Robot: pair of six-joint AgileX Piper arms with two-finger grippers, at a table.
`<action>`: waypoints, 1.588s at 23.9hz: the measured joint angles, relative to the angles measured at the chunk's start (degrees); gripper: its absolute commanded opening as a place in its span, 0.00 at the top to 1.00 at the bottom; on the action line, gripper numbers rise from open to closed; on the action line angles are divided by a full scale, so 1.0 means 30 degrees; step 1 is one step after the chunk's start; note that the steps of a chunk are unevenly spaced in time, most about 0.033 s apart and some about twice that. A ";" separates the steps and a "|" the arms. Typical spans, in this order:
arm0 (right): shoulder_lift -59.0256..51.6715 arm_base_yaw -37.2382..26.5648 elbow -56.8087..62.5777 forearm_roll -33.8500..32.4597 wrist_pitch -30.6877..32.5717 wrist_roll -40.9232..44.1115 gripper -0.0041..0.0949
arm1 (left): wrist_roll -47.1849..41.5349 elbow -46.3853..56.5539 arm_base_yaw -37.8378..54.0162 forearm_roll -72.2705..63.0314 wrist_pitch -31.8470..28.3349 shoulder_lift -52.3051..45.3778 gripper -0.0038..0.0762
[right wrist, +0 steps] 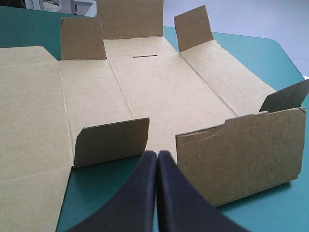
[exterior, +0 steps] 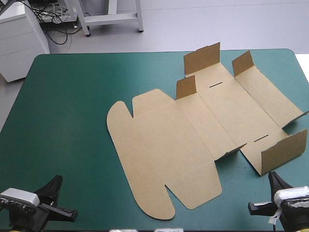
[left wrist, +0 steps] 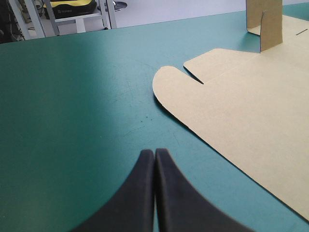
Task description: Fold the box
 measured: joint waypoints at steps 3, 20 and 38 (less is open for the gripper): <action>0.0000 0.0000 0.0000 0.0000 0.0000 0.0000 0.98 | 0.0000 0.0000 0.0000 0.0000 0.0000 0.0000 0.99; 0.0000 0.0000 0.0000 0.0016 0.0000 0.0000 0.54 | 0.0000 0.0000 0.0000 0.0000 0.0000 0.0000 0.99; 0.0000 0.0000 0.0000 -0.0010 -0.0842 0.7953 0.13 | 0.0018 0.0000 0.0000 -0.0017 -0.0020 0.0000 0.99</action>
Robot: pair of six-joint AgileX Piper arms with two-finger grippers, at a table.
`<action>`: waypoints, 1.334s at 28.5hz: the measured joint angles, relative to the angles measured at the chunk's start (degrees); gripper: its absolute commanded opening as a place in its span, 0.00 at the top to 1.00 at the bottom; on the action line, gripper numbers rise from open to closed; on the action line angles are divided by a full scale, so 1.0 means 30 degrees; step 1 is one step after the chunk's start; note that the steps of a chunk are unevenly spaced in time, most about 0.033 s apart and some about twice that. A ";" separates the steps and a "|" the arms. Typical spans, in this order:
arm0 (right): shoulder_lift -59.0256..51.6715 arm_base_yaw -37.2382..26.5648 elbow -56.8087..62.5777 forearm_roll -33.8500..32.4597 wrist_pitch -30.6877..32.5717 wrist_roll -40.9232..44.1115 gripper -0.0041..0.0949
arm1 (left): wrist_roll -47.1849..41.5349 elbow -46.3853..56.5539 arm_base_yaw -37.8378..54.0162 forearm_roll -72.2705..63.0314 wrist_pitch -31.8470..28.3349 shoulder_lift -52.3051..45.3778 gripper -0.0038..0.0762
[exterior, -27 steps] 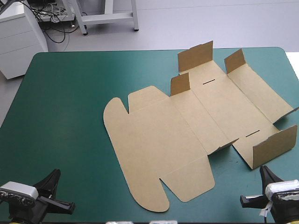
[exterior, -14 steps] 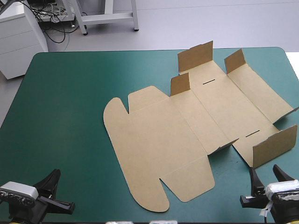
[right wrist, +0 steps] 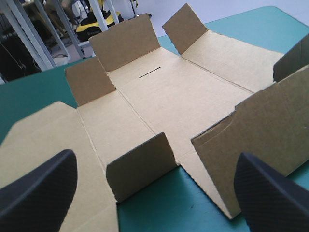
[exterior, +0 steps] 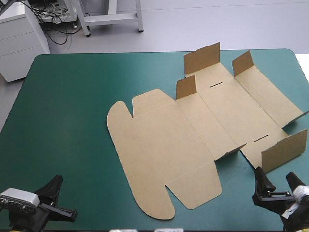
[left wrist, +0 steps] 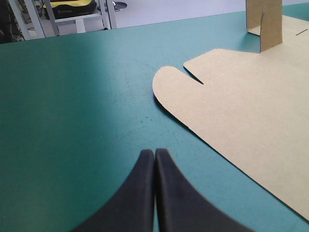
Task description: Fold the box
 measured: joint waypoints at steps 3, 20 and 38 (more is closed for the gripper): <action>0.0481 0.0000 0.0000 0.0857 -0.0182 0.2421 0.13 | 0.0000 0.0000 0.0000 0.0000 0.0000 0.0000 0.99; 1.2994 0.0000 -0.3105 0.3985 -0.1924 0.7414 0.13 | 0.0000 0.0000 0.0000 0.0000 0.0000 0.0000 0.99; 2.0886 0.0114 -0.4643 0.7853 -0.0129 0.7652 0.14 | 0.0000 0.0000 0.0000 0.0000 0.0000 0.0000 0.99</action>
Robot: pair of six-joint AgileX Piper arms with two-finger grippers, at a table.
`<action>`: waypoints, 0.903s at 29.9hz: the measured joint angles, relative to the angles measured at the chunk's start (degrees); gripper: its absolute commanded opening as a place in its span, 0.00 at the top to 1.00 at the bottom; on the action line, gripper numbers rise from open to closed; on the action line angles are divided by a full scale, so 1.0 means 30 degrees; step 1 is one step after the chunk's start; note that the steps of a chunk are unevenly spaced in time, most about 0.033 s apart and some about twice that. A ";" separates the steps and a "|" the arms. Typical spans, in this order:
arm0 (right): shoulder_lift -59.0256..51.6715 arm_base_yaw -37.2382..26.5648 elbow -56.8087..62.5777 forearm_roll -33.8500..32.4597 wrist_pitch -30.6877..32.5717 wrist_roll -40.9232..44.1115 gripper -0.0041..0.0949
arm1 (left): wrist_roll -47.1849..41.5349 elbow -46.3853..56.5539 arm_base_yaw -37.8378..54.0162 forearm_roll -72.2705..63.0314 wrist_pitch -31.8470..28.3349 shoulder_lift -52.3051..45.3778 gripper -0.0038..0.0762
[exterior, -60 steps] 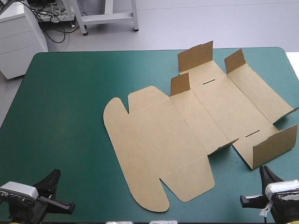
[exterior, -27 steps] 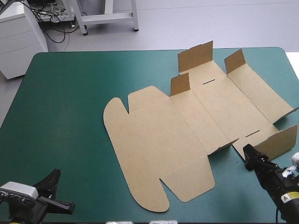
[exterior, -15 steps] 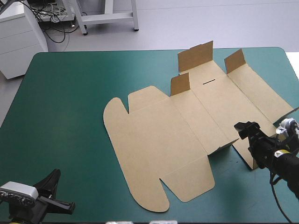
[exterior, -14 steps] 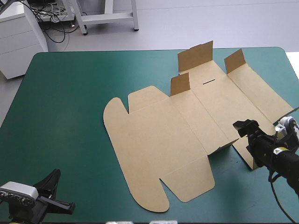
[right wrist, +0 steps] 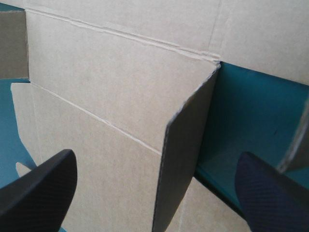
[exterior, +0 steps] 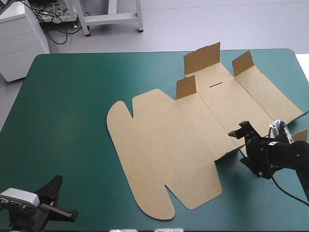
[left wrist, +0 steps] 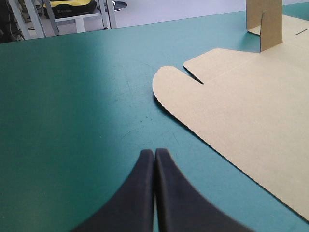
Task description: Fold the box
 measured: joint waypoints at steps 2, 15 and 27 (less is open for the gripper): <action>0.0405 0.0000 -0.0016 -0.0043 -0.0236 -0.0017 0.14 | 0.0000 0.0000 0.0000 0.0000 0.0000 0.0000 0.99; 0.3005 0.0000 -0.0016 -0.0268 -0.0671 -0.0777 0.78 | 0.0000 0.0000 0.0000 0.0000 0.0000 0.0000 0.99; 0.3128 0.1767 -0.0337 -0.0371 -0.2115 -0.0842 0.96 | 0.0000 0.0000 0.0000 0.0000 0.0017 0.0000 0.99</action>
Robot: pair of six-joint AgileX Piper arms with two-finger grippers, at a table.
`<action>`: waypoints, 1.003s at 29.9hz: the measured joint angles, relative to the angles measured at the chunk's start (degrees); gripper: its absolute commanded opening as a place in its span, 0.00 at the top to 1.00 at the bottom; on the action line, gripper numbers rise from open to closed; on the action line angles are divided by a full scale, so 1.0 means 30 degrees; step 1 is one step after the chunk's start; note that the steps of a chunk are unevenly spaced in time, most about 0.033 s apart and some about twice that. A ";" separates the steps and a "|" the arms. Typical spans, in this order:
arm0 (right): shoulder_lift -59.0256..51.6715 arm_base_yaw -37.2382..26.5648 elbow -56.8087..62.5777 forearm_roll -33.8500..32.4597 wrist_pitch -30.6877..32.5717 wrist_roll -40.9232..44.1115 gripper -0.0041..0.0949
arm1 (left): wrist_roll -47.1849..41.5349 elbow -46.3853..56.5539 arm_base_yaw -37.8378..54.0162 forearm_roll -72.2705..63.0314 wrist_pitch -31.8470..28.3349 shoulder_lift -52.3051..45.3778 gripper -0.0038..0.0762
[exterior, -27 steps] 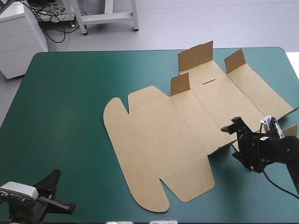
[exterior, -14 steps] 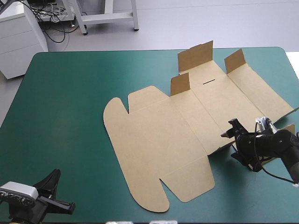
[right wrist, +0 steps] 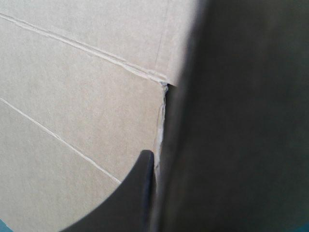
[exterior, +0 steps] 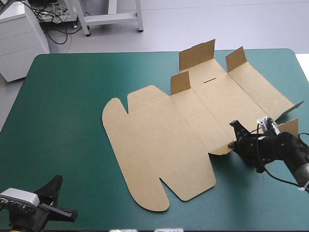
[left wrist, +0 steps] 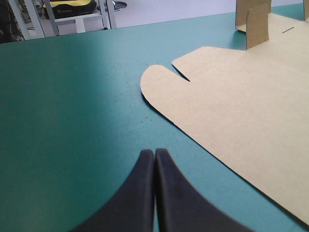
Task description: Fold the box
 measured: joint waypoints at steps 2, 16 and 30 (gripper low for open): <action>0.0000 0.0241 -0.0019 0.0022 -0.0121 -0.0314 0.96 | 0.0000 0.0000 0.0000 0.0000 0.0000 0.0000 0.99; 0.1170 0.0768 -0.4577 -0.3093 0.4214 -0.3591 0.96 | 0.0000 0.0000 0.0000 0.0000 -0.0017 0.0000 0.99; 0.7464 0.0807 -1.4490 -0.4339 1.1058 -0.9959 0.96 | 0.0000 0.0000 0.0000 0.0000 -0.0017 0.0000 0.99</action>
